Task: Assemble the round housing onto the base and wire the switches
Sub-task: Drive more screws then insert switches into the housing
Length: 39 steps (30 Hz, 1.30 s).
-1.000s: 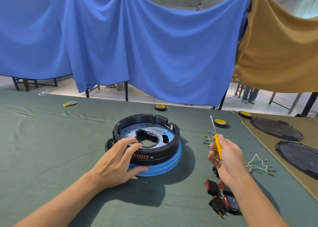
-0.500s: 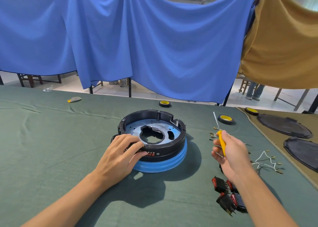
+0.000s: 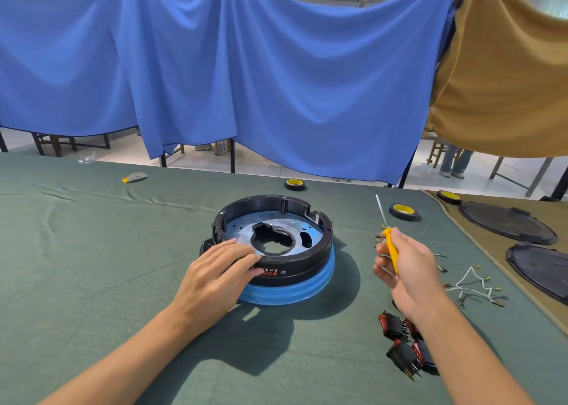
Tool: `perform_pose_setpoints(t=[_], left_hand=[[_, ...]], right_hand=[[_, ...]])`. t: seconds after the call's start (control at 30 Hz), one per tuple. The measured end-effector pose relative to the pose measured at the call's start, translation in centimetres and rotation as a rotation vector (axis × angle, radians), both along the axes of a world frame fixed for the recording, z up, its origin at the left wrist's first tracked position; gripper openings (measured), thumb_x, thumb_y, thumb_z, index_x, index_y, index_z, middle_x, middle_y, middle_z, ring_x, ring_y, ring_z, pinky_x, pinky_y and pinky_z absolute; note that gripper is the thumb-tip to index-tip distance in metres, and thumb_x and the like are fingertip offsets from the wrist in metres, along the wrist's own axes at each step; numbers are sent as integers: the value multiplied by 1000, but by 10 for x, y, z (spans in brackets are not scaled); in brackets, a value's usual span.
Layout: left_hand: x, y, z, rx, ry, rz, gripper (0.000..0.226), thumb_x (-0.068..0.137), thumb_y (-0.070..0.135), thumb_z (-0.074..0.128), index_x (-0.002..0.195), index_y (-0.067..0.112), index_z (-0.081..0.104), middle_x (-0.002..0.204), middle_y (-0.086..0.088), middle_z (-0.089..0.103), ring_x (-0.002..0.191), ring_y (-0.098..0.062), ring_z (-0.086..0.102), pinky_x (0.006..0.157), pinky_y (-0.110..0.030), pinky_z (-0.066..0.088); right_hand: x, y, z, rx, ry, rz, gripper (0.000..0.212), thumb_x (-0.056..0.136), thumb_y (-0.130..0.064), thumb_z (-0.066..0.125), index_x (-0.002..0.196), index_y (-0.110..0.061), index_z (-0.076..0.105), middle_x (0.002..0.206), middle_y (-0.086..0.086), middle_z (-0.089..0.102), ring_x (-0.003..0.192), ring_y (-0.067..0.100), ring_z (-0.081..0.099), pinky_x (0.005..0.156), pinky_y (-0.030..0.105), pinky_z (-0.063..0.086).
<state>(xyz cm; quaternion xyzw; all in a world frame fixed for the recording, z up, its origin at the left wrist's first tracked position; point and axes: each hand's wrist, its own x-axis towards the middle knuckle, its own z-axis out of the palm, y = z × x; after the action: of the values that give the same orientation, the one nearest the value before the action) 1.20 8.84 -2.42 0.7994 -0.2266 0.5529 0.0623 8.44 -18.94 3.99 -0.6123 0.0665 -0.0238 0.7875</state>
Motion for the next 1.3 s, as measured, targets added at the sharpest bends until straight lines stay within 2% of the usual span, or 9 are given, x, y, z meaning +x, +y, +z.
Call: perform_pose_setpoints(t=[0.33,0.47,0.77,0.87,0.97,1.07,1.13,1.2,1.3], left_hand=[[-4,-4,4,31,-7,38,18,93,14,65,88,0,73,92,-8,71,91,-19,61,98,-24,47],[-6,-8,2,-2,-9,48,22,91,18,66,88,-1,75,93,-8,72,90,-21,66,94,-29,52],[-4,-24,7,-153,-31,129,28,92,23,63,72,6,72,78,0,71,63,-18,66,57,-29,51],[0,-29,10,-157,-62,146,38,95,24,61,61,7,67,70,1,70,53,-17,62,49,-28,47],[4,-40,17,-224,-58,252,52,100,32,50,53,10,57,54,3,57,39,-18,45,40,-25,32],[8,-52,26,-262,-80,390,57,101,34,46,47,13,43,44,2,40,41,-15,27,49,-22,19],[14,-62,32,-272,-49,440,53,96,33,50,47,15,45,45,4,43,40,-17,32,51,-22,22],[21,-77,39,-251,49,481,44,91,32,53,51,15,54,50,4,54,42,-20,46,52,-24,34],[36,-108,47,-172,263,546,30,88,31,56,63,15,60,61,2,62,54,-23,59,56,-30,43]], right_hand=[[1,-11,3,-57,8,8,28,101,-32,46,104,-10,63,66,2,62,59,14,54,57,30,51],[7,-16,9,-175,-37,76,28,103,-33,42,103,-10,58,67,3,65,58,15,56,59,31,50],[32,-36,18,-403,-94,182,21,102,-21,46,111,-3,50,88,16,64,64,20,57,65,35,52],[45,-38,17,-566,-122,176,16,98,-19,54,105,-6,51,90,15,63,62,16,51,57,29,44],[61,-42,16,-850,-165,130,18,86,-20,69,97,-12,58,89,7,63,76,20,57,65,31,43],[73,-45,9,-1088,-145,46,10,81,-21,73,86,-15,66,89,9,65,89,27,57,73,35,46],[78,-45,-2,-1205,-122,32,5,83,-22,70,80,-18,67,87,10,66,88,29,58,74,38,51],[80,-44,-13,-1355,-113,19,10,86,-24,65,77,-21,65,82,8,65,81,29,59,68,37,53],[84,-41,-22,-1481,-160,-47,19,88,-29,64,72,-20,60,79,5,64,75,29,60,59,31,46]])
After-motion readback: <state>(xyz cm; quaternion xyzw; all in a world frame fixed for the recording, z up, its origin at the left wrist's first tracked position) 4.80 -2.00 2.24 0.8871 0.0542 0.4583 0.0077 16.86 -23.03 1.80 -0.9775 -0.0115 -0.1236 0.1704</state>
